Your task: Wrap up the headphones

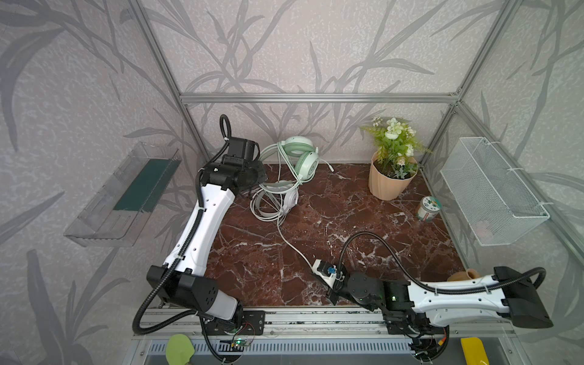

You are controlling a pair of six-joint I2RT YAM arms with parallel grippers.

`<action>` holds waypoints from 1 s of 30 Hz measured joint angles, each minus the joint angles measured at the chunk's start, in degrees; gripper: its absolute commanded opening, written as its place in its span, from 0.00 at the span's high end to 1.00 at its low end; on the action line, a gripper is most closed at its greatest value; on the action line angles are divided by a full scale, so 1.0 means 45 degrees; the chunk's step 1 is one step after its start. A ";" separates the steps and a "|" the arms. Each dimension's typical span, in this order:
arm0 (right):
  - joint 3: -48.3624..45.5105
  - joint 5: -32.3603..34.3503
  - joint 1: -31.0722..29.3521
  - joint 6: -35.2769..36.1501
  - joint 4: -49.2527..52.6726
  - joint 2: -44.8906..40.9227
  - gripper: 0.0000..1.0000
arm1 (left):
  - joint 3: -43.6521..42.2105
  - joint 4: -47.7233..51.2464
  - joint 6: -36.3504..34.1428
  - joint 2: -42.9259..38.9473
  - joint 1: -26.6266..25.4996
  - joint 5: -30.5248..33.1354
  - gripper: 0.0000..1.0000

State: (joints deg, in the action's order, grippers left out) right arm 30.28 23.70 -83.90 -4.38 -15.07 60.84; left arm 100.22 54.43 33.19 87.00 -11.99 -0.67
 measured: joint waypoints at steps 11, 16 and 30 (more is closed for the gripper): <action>0.1059 0.3439 -0.2832 -0.0355 0.4580 -0.1219 1.00 | 0.0000 -0.0301 -0.0520 0.0617 0.0272 -0.0005 1.00; 0.1457 0.4017 -0.2846 -0.0452 0.5566 -0.2900 1.00 | 0.0000 -0.0325 -0.0933 0.1156 0.0364 0.0398 1.00; 0.2001 0.4818 -0.2841 -0.0539 0.8170 -0.5017 1.00 | -0.0073 -0.0665 -0.1593 0.2492 0.1292 0.0515 1.00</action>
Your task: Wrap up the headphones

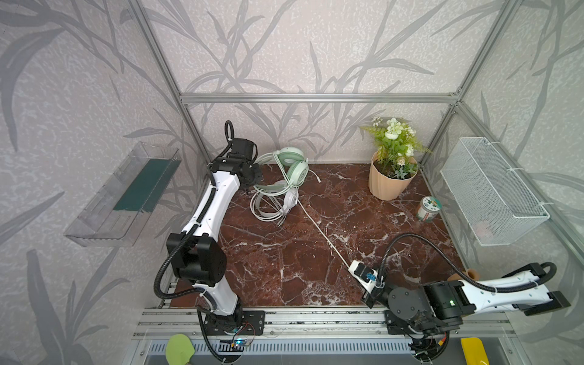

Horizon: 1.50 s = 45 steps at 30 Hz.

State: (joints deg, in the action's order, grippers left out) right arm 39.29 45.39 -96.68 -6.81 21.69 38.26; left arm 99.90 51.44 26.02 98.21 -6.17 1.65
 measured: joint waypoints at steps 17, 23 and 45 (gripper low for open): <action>0.3507 -0.3415 0.0024 0.3424 -0.0403 0.1477 1.00 | -0.0214 0.0529 -0.0602 0.0772 -0.1695 0.0296 1.00; 0.5523 -0.3079 0.0073 0.6635 -0.1409 0.2540 1.00 | -0.0301 0.1064 -0.1239 0.0743 -0.3463 0.1020 1.00; 0.9020 -0.9476 1.0962 0.4362 -0.2463 0.6955 1.00 | -0.8354 -0.0277 -0.2531 -0.6547 -1.0210 0.4061 1.00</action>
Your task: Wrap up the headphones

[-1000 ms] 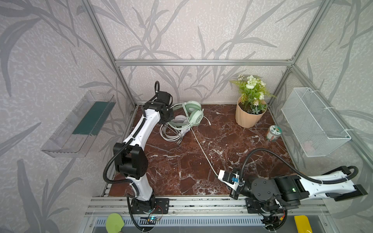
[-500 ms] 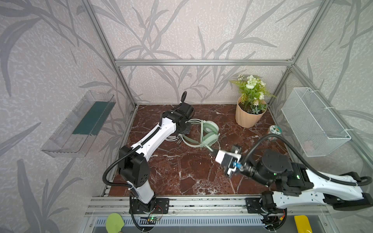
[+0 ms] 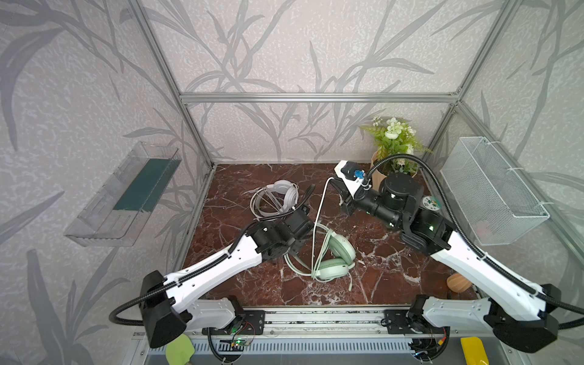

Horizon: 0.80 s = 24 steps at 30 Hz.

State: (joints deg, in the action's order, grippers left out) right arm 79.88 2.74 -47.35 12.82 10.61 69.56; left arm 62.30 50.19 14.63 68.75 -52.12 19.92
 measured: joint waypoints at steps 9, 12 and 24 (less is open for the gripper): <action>0.1044 -0.1549 0.2798 -0.1826 -0.0340 0.1574 1.00 | -0.0787 -0.0763 0.0330 -0.3468 -0.0243 0.0058 1.00; 0.1506 -0.2215 0.3313 -0.2215 -0.0398 0.2467 1.00 | -0.0782 -0.1025 0.0656 -0.3759 -0.0525 -0.0044 1.00; -0.0597 -0.5003 0.4872 -0.4799 -0.2467 0.3769 1.00 | 0.0777 -0.0772 0.1467 -0.4488 -0.1311 -0.0058 1.00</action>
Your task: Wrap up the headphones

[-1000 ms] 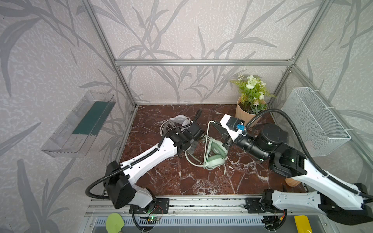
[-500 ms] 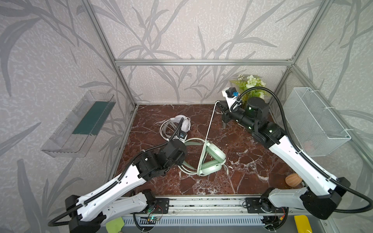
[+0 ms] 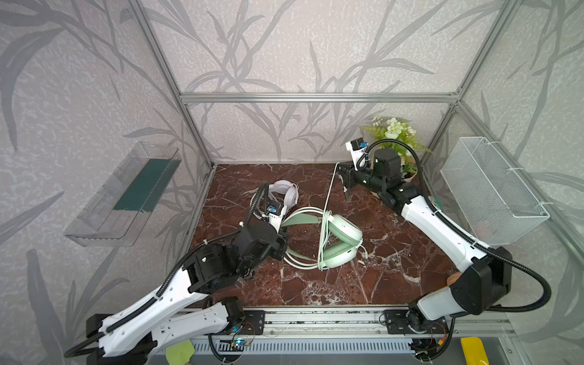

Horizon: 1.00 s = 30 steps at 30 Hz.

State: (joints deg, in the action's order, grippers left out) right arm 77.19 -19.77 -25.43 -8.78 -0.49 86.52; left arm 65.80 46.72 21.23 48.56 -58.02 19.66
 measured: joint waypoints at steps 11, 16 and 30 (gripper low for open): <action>-0.3997 -0.1054 -0.0257 -0.1962 -0.3390 -0.0423 1.00 | 0.2472 0.0520 0.0466 0.1734 0.1302 -0.0029 1.00; -0.5663 0.0175 -0.1447 -0.2152 -0.3857 -0.1525 1.00 | 0.3191 0.0087 0.1438 0.2477 0.4031 -0.1137 1.00; -0.8665 0.2419 -0.3162 -0.2599 -0.5110 -0.4337 1.00 | 0.3521 -0.0379 0.3847 0.4167 0.6606 -0.4308 1.00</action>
State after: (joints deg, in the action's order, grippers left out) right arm 38.20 -8.88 -39.66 -20.47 -23.49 67.00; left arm 81.65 45.01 38.54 67.31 -28.29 0.27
